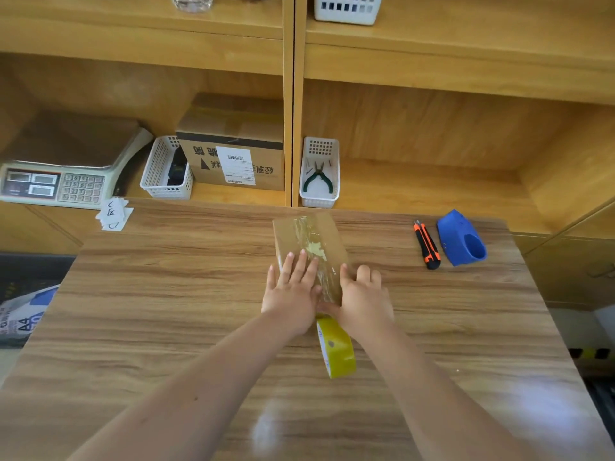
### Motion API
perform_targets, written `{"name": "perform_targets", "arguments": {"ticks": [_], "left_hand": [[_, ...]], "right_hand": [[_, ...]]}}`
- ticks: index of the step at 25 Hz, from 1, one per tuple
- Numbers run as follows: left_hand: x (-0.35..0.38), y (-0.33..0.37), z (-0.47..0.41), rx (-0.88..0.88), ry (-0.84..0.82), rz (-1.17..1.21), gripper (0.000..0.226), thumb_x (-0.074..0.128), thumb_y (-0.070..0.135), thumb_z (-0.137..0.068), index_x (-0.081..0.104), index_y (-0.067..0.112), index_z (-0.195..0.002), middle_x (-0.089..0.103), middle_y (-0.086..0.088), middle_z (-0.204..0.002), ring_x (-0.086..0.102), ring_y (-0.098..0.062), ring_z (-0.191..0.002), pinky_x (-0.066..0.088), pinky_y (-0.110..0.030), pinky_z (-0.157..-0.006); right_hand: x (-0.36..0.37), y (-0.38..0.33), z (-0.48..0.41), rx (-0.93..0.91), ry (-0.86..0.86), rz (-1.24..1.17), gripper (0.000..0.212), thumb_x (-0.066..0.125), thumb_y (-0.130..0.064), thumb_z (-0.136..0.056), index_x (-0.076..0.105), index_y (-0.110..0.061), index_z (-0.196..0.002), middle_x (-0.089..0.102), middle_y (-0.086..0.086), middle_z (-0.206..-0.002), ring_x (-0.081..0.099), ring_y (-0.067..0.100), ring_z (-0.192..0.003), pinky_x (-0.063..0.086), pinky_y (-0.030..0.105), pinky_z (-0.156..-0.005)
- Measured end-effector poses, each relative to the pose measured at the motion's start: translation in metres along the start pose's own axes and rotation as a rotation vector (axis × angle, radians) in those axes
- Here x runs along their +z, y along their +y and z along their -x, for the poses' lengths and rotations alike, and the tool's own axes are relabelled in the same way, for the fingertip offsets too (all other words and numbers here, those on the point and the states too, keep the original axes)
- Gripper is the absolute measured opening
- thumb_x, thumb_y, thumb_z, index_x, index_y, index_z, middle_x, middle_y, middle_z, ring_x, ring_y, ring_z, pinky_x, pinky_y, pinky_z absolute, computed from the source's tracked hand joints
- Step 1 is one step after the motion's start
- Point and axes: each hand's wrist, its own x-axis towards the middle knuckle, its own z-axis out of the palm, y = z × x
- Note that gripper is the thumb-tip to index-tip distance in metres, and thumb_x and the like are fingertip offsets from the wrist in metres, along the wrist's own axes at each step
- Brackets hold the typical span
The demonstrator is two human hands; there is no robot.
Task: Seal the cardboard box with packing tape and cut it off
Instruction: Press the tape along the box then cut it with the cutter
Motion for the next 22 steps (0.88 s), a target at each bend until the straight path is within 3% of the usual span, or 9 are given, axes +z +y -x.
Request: {"name": "perform_targets", "arguments": {"ticks": [4,8,11,15,22], "left_hand": [[-0.002,-0.016,-0.011,0.075,0.05,0.007,0.06,0.017,0.042,-0.103,-0.008,0.028,-0.155,-0.019,0.005,-0.164,-0.024,-0.021,-0.148,-0.01,-0.05,-0.12],[-0.007,-0.003,-0.015,0.052,0.174,0.015,0.058,0.035,0.036,-0.099,0.022,0.018,-0.153,0.009,-0.006,-0.165,-0.004,-0.028,-0.152,0.001,-0.054,-0.121],[-0.013,0.016,-0.02,0.043,0.233,-0.071,0.053,0.043,0.031,-0.095,0.036,0.014,-0.145,0.029,-0.011,-0.158,0.012,-0.031,-0.15,0.014,-0.053,-0.12],[-0.015,0.034,-0.031,0.11,0.271,-0.115,0.046,0.046,0.034,-0.092,0.048,0.018,-0.135,0.044,-0.006,-0.143,0.036,-0.027,-0.135,0.033,-0.042,-0.107],[-0.004,0.028,-0.048,0.161,0.432,-0.255,0.055,0.038,0.058,-0.084,0.061,0.016,-0.112,0.06,-0.011,-0.112,0.055,-0.034,-0.096,0.045,-0.046,-0.081]], "right_hand": [[0.003,0.006,-0.004,-0.024,0.026,-0.059,0.095,0.048,-0.075,-0.077,0.026,-0.017,-0.149,0.04,0.008,-0.134,0.036,0.029,-0.124,0.04,0.041,-0.096],[0.0,0.024,-0.009,-0.066,0.091,-0.129,0.067,0.043,-0.065,-0.088,0.043,-0.021,-0.138,0.047,0.004,-0.132,0.041,0.028,-0.122,0.041,0.041,-0.094],[-0.003,0.039,-0.013,-0.08,0.118,-0.119,0.057,0.037,-0.058,-0.094,0.045,-0.02,-0.136,0.051,0.005,-0.13,0.044,0.029,-0.12,0.041,0.042,-0.094],[-0.005,0.063,-0.015,-0.041,0.155,-0.183,0.054,0.043,-0.052,-0.094,0.044,-0.021,-0.138,0.052,0.004,-0.133,0.044,0.027,-0.122,0.043,0.041,-0.095],[-0.003,0.118,-0.024,0.118,0.197,-0.366,0.057,0.052,-0.052,-0.091,0.048,-0.018,-0.136,0.051,0.004,-0.132,0.043,0.023,-0.123,0.047,0.04,-0.094]]}}
